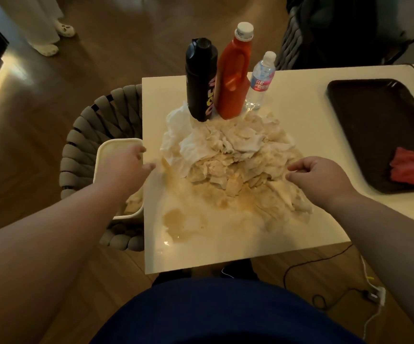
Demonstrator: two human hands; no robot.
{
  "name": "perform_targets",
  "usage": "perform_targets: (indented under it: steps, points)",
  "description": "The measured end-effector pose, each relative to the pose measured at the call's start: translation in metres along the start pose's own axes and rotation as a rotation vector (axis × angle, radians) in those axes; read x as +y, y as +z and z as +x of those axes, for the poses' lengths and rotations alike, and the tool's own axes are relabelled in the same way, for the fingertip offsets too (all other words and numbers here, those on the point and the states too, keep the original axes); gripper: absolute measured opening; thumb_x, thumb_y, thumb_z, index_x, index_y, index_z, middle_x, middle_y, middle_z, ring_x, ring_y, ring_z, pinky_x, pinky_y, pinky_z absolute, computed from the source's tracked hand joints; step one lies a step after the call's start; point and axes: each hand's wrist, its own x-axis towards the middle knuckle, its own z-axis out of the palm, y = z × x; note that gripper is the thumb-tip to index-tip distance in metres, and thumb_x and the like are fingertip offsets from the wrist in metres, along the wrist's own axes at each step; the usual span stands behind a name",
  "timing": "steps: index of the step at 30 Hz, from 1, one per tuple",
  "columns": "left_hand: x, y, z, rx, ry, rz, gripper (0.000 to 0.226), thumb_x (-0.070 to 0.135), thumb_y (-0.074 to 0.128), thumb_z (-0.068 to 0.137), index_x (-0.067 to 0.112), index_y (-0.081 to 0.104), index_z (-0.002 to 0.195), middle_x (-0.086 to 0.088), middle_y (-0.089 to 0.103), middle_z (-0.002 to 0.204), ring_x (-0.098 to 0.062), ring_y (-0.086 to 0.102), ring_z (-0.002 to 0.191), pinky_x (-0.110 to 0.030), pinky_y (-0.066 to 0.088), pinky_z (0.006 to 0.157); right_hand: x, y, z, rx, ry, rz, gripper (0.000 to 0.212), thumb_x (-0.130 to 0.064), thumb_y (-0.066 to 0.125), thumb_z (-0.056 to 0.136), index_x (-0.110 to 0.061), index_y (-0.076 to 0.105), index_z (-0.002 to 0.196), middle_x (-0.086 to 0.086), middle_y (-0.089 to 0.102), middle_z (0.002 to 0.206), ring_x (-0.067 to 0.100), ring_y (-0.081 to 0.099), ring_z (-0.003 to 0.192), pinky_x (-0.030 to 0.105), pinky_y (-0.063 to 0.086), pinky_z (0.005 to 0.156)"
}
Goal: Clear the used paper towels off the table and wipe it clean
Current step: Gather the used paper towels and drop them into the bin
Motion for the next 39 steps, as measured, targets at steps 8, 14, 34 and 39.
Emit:
perform_targets:
  steps: [8, 14, 34, 39]
  points:
    - [0.106, 0.011, -0.008, -0.116, 0.429, 0.022, 0.049, 0.047, 0.069, 0.092, 0.034, 0.056, 0.137, 0.008, 0.063, 0.122, -0.013, 0.061, 0.104, -0.035, 0.056, 0.086, 0.032, 0.001, -0.008, -0.023, 0.062, -0.092, 0.028, -0.030, 0.074, 0.089, -0.021, 0.071, 0.115, -0.004, 0.067, 0.094, 0.013, 0.061, 0.082, 0.026, 0.043, 0.059]
    - [0.139, 0.032, -0.018, -0.187, 0.563, 0.158, 0.044, 0.048, 0.066, 0.092, 0.038, 0.058, 0.134, 0.007, 0.063, 0.118, -0.018, 0.061, 0.105, -0.042, 0.057, 0.085, 0.051, 0.019, -0.011, -0.060, 0.095, -0.202, 0.046, -0.040, 0.075, 0.086, -0.021, 0.068, 0.127, 0.001, 0.067, 0.115, 0.018, 0.060, 0.097, 0.031, 0.046, 0.077]
    - [0.150, 0.044, -0.011, -0.212, 0.561, 0.247, 0.044, 0.045, 0.067, 0.093, 0.036, 0.058, 0.135, 0.005, 0.060, 0.123, -0.019, 0.057, 0.110, -0.042, 0.056, 0.086, 0.033, 0.023, -0.003, 0.014, -0.012, -0.150, 0.019, -0.028, 0.063, 0.092, -0.023, 0.077, 0.104, -0.007, 0.066, 0.093, 0.015, 0.059, 0.087, 0.029, 0.044, 0.068]
    - [0.149, 0.043, -0.002, -0.173, 0.535, 0.397, 0.053, 0.043, 0.063, 0.094, 0.032, 0.049, 0.144, -0.002, 0.051, 0.138, -0.028, 0.050, 0.124, -0.045, 0.053, 0.094, 0.016, 0.002, -0.005, 0.098, -0.058, -0.035, 0.015, -0.029, 0.068, 0.091, -0.025, 0.077, 0.103, -0.012, 0.064, 0.091, 0.010, 0.060, 0.085, 0.020, 0.040, 0.061]
